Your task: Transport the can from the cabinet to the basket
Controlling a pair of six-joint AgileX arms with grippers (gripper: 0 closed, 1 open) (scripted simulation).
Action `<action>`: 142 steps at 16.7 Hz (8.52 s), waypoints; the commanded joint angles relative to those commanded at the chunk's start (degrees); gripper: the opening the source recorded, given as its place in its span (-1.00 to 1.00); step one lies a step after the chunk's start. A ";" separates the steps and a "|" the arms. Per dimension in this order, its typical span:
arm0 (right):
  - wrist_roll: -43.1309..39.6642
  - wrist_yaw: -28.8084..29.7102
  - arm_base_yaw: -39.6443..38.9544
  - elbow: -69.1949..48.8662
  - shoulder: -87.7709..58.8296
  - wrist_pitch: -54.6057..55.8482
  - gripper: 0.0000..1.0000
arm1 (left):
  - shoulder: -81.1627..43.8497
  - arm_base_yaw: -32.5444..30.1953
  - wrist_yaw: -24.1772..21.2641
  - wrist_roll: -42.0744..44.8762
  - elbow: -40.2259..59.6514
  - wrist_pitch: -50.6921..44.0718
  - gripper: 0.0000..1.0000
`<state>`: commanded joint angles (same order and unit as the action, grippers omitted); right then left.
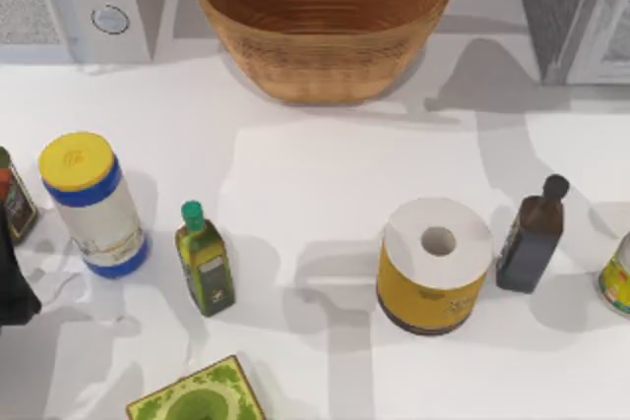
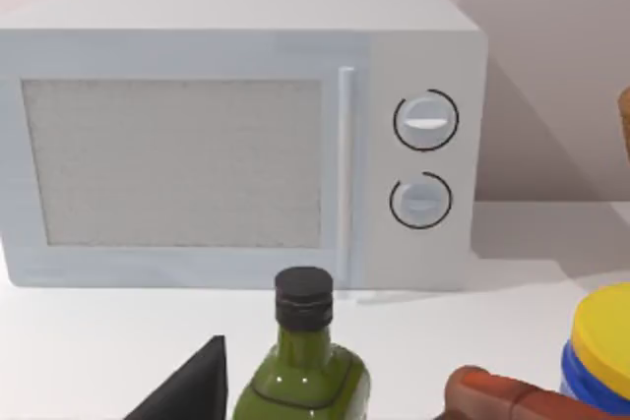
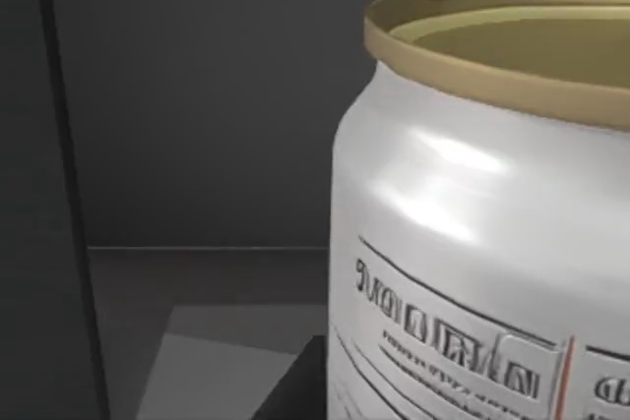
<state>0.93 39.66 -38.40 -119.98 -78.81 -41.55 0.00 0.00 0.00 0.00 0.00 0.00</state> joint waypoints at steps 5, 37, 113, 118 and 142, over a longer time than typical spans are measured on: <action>-0.06 -3.07 2.42 7.38 6.06 3.47 -1.00 | 0.00 0.00 0.00 0.00 0.00 0.00 1.00; -1.07 -38.55 37.35 118.65 76.63 42.86 -1.00 | 0.00 0.00 0.00 0.00 0.00 0.00 1.00; 0.03 -1.15 1.33 12.93 -56.39 68.95 1.00 | 0.00 0.00 0.00 0.00 0.00 0.00 1.00; 0.03 -1.15 1.33 12.93 -56.39 68.95 1.00 | 0.00 0.00 0.00 0.00 0.00 0.00 1.00; -0.45 -20.31 19.37 66.16 13.65 55.56 1.00 | 0.00 0.00 0.00 0.00 0.00 0.00 1.00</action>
<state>0.48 19.36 -19.04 -53.82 -65.17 14.01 0.00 0.00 0.00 0.00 0.00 0.00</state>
